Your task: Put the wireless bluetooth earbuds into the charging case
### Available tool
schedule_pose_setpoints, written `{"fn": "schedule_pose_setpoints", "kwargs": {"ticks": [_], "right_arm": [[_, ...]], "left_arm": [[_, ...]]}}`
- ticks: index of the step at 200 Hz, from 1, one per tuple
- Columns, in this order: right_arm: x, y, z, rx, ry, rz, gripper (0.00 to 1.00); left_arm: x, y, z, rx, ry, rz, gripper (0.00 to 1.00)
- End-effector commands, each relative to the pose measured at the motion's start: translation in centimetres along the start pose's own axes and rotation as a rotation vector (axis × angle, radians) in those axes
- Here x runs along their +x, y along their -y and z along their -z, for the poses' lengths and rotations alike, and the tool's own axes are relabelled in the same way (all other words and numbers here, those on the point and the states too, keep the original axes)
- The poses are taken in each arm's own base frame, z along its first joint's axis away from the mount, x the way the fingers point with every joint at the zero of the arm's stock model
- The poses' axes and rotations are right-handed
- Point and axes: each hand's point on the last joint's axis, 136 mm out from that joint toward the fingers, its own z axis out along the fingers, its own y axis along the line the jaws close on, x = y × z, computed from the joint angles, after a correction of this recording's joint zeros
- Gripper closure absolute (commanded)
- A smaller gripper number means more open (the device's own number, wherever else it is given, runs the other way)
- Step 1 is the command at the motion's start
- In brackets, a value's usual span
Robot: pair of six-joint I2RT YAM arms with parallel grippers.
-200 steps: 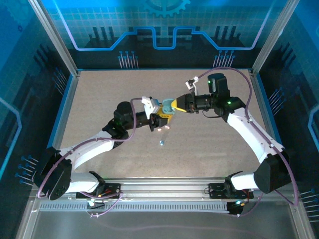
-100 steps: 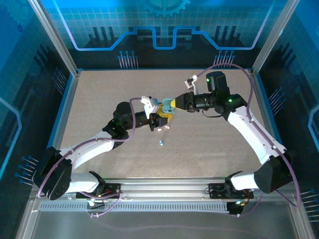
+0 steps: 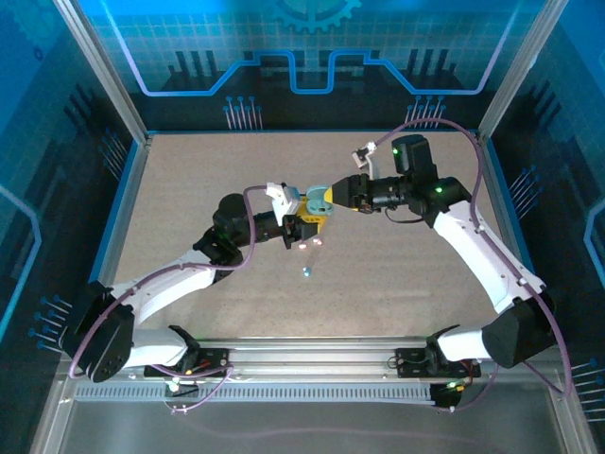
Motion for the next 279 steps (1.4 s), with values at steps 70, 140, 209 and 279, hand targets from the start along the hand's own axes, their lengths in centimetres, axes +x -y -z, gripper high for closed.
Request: {"fn": "schedule_pose_setpoints", "kwargs": {"ticks": [70,140,209,279], "right_arm": [[-0.4,5.0,6.4,0.295,0.302,0.007,0.48],[6.8,15.7,-3.8,0.427,-0.094,-0.243,0.58],[11.6,18.7,-12.5,0.593,-0.417,-0.132,0.58],[13.5,20.3,-15.0,0.757,-0.601,0.013,0.59]], "left_arm": [[-3.4,-2.6,2.9,-0.245,0.097,-0.085,0.68],[-7.0,-1.4,5.0,-0.265,0.152,-0.145,0.68],[-7.6,-0.7,5.7,-0.255,0.158,-0.152,0.68],[-7.4,-0.8,5.8,-0.264,0.156,-0.16,0.68]]}}
